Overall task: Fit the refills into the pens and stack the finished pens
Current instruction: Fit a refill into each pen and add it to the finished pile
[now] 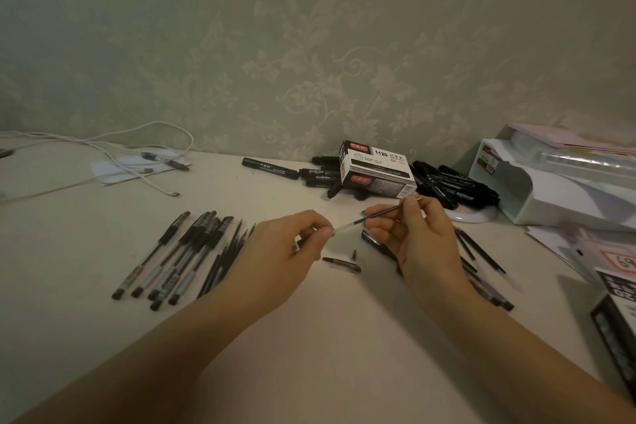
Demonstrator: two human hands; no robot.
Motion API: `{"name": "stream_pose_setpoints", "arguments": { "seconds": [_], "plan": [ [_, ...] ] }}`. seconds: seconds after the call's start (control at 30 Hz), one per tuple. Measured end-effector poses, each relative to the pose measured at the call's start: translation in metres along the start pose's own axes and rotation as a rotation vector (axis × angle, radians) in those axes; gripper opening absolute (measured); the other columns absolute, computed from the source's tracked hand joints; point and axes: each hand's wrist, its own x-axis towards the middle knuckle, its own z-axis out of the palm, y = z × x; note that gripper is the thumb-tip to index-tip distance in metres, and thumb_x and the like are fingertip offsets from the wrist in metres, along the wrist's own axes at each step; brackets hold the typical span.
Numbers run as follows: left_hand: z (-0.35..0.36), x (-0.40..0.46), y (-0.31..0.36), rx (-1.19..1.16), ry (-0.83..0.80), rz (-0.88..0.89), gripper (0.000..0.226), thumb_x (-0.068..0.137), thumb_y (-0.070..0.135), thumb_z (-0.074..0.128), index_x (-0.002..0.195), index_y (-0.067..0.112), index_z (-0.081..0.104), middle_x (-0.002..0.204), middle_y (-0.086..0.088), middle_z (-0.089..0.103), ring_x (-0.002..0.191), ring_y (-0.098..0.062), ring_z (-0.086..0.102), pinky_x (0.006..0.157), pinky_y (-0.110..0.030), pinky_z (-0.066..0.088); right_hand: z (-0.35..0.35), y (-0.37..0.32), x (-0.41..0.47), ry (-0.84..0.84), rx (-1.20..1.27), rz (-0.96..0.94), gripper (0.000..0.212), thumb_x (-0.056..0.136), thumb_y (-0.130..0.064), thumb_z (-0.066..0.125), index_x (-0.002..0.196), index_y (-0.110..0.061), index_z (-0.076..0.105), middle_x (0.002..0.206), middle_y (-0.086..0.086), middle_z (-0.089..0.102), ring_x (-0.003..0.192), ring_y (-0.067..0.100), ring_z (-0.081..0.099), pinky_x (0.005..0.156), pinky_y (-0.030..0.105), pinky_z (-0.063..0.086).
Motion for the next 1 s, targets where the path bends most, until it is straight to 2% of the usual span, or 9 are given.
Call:
{"name": "stream_pose_setpoints", "arguments": {
  "seconds": [0.07,0.13,0.7,0.8,0.87,0.97,1.0],
  "plan": [
    [0.000,0.000,0.000,-0.002,-0.003,-0.002,0.016,0.095,0.040,0.048,0.098,0.036,0.063,0.072,0.014,0.062,0.062,-0.002,0.055,0.060,-0.017,0.046,0.000,0.000,0.000,-0.002,0.003,-0.009,0.020,0.107,-0.025,0.034,0.101,-0.014,0.049,0.083,0.013,0.076,0.069,0.020,0.073,0.062,0.023,0.058],
    [0.000,0.000,0.001,0.002,-0.003,-0.001,0.016,0.094,0.042,0.047,0.097,0.037,0.062,0.073,0.015,0.061,0.061,0.000,0.053,0.057,-0.011,0.039,0.000,-0.002,0.000,0.006,0.017,-0.018,0.020,0.108,-0.023,0.033,0.101,-0.013,0.049,0.081,0.012,0.076,0.069,0.020,0.073,0.061,0.023,0.058],
    [-0.001,-0.002,0.006,-0.040,-0.012,0.009,0.017,0.093,0.039,0.049,0.096,0.034,0.064,0.073,0.015,0.061,0.056,0.003,0.050,0.054,-0.008,0.037,-0.003,0.000,0.002,-0.045,0.058,0.035,0.017,0.106,-0.019,0.039,0.097,-0.012,0.051,0.082,0.014,0.076,0.069,0.019,0.073,0.062,0.023,0.058],
    [0.000,-0.002,0.005,-0.027,-0.007,0.018,0.015,0.094,0.038,0.050,0.096,0.034,0.065,0.073,0.015,0.061,0.055,0.002,0.050,0.053,-0.010,0.035,-0.004,-0.002,0.000,-0.100,-0.052,0.002,0.015,0.101,-0.019,0.051,0.092,-0.015,0.061,0.089,0.014,0.075,0.077,0.020,0.073,0.069,0.025,0.058],
    [0.000,-0.003,0.004,-0.023,-0.012,0.024,0.015,0.094,0.038,0.049,0.096,0.034,0.064,0.073,0.014,0.062,0.055,0.000,0.049,0.053,-0.011,0.035,-0.003,0.001,-0.004,-0.172,-0.209,-0.043,0.013,0.096,-0.022,0.059,0.089,-0.020,0.069,0.090,0.007,0.075,0.079,0.014,0.070,0.071,0.021,0.056],
    [0.001,-0.002,0.004,-0.032,-0.014,0.031,0.015,0.095,0.036,0.050,0.102,0.034,0.063,0.074,0.013,0.062,0.060,0.005,0.054,0.055,-0.007,0.039,0.000,0.008,-0.014,-0.317,-0.598,-0.132,0.012,0.091,-0.042,0.063,0.095,-0.037,0.073,0.094,-0.013,0.073,0.083,-0.001,0.065,0.070,0.009,0.049],
    [0.000,-0.002,0.004,-0.033,-0.014,0.030,0.016,0.096,0.035,0.050,0.106,0.033,0.062,0.074,0.013,0.061,0.060,0.008,0.055,0.054,-0.005,0.038,0.001,0.009,-0.016,-0.355,-0.699,-0.159,0.021,0.087,-0.053,0.061,0.102,-0.041,0.071,0.097,-0.020,0.070,0.088,-0.003,0.063,0.070,0.006,0.048]
  ]
}}
